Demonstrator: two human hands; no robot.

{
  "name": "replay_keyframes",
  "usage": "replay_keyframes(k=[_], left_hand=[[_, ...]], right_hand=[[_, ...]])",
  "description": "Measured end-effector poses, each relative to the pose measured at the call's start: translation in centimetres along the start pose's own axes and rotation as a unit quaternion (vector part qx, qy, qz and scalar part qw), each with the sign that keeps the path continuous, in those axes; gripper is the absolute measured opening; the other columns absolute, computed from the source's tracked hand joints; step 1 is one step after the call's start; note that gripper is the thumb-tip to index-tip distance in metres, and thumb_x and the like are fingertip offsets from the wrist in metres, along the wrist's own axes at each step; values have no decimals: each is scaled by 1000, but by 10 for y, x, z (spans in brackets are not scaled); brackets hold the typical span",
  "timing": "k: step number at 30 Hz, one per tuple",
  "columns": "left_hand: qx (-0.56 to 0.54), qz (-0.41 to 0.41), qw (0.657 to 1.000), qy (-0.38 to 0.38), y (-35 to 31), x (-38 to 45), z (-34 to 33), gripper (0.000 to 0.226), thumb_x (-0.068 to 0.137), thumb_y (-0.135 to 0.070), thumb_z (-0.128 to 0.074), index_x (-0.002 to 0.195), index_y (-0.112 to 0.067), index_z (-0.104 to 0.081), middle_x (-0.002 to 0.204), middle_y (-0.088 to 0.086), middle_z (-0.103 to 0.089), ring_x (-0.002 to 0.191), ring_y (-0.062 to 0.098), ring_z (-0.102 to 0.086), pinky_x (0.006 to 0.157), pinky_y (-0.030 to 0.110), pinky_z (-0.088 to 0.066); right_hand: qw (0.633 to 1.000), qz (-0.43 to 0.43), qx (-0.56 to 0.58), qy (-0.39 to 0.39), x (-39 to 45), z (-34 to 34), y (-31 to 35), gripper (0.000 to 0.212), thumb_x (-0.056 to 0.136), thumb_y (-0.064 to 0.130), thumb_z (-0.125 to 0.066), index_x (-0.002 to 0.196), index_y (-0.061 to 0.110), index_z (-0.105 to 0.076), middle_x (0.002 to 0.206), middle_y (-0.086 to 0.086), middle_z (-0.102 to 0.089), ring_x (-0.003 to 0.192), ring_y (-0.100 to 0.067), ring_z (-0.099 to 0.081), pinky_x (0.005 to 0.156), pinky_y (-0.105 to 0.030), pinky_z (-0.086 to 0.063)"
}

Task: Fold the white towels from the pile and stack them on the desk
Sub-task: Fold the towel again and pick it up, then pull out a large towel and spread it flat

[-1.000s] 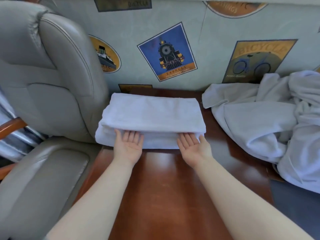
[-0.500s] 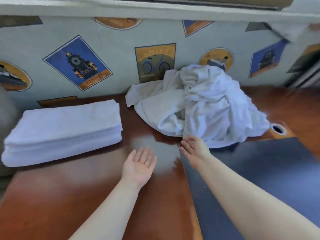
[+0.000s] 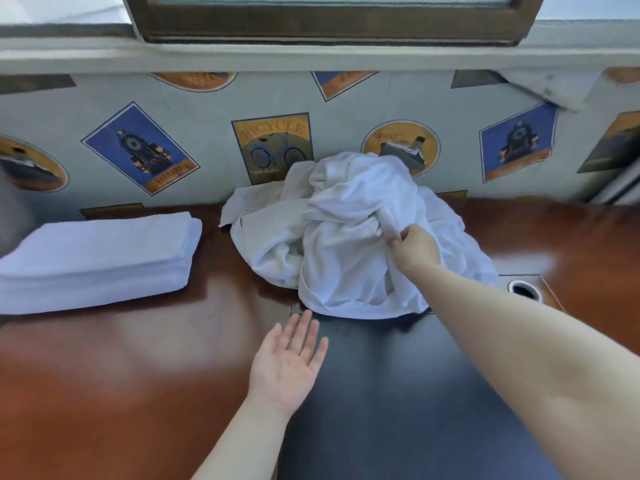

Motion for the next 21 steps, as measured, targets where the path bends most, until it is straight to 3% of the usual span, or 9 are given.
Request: replay_keyframes(k=[4, 8, 11, 13, 15, 16, 18, 19, 21], left_hand=[[44, -16, 999, -10, 25, -12, 0, 32, 100, -29, -47, 125, -14, -60, 121, 5, -69, 119, 23, -60, 93, 44, -49], [142, -66, 986, -61, 27, -18, 6, 27, 100, -25, -52, 124, -18, -61, 118, 2, -71, 115, 19, -62, 88, 43, -50], [294, -113, 945, -84, 33, -23, -3, 35, 92, -28, -64, 126, -24, -59, 121, -3, -68, 114, 16, -61, 96, 41, -47], [331, -127, 930, -101, 40, -26, -2, 44, 83, -29, -74, 124, -23, -59, 115, 3, -71, 106, 24, -66, 96, 45, -51], [353, -122, 916, -144, 48, -32, 13, 52, 78, -31, -79, 123, -19, -57, 111, 8, -70, 99, 30, -68, 90, 46, -55], [377, -123, 903, -168, 52, -34, 23, 53, 78, -33, -80, 122, -17, -55, 110, 9, -69, 97, 29, -67, 84, 43, -56], [401, -139, 882, -204, 60, -40, 42, 40, 83, -36, -74, 113, -15, -56, 102, 8, -68, 89, 27, -67, 70, 35, -55], [403, -151, 879, -206, 63, -42, 48, 32, 86, -36, -70, 107, -16, -56, 98, 8, -68, 86, 26, -68, 67, 33, -54], [414, -156, 874, -203, 68, -43, 54, 28, 92, -38, -62, 106, -14, -55, 99, 9, -67, 88, 27, -67, 73, 38, -56]], right_hand=[[997, 43, 64, -16, -50, -2, -13, 20, 92, 24, -57, 79, 13, -47, 68, 3, -49, 66, -20, -47, 54, -32, -28], [993, 32, 52, 104, -150, -46, -74, 31, 89, 28, -63, 69, 17, -42, 60, 4, -47, 57, -14, -42, 57, -29, -39], [971, -74, 50, 224, -242, -79, -135, 17, 76, 35, -63, 85, 30, -50, 73, 7, -48, 66, -19, -57, 53, -23, -46], [955, -145, 102, 238, -287, -85, -153, 44, 70, 48, -63, 110, 44, -45, 83, 7, -44, 61, -10, -54, 46, -16, -47], [966, -103, 64, 228, -308, -73, -167, 37, 75, 62, -64, 99, 43, -45, 80, 17, -38, 63, 5, -45, 49, -14, -44], [959, -88, 68, 260, -318, -69, -171, 30, 78, 59, -63, 88, 36, -46, 79, 17, -42, 65, 5, -45, 57, -17, -47], [959, -75, 31, 270, -324, -63, -181, 15, 74, 35, -59, 85, 27, -53, 82, 17, -55, 69, 3, -52, 71, -18, -49], [963, -88, 44, 253, -326, -57, -188, 15, 70, 26, -58, 85, 27, -57, 88, 16, -60, 71, 2, -56, 73, -18, -49], [973, -122, 133, 141, -318, -28, -198, 27, 72, 15, -61, 91, 34, -59, 98, 10, -63, 81, -2, -59, 77, -25, -50]])
Point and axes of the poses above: each hand's wrist, its own x-axis towards the middle knuckle, its own z-axis out of the back of the hand, y = z × x, the point moved 10 cm from there along x, towards the middle knuckle
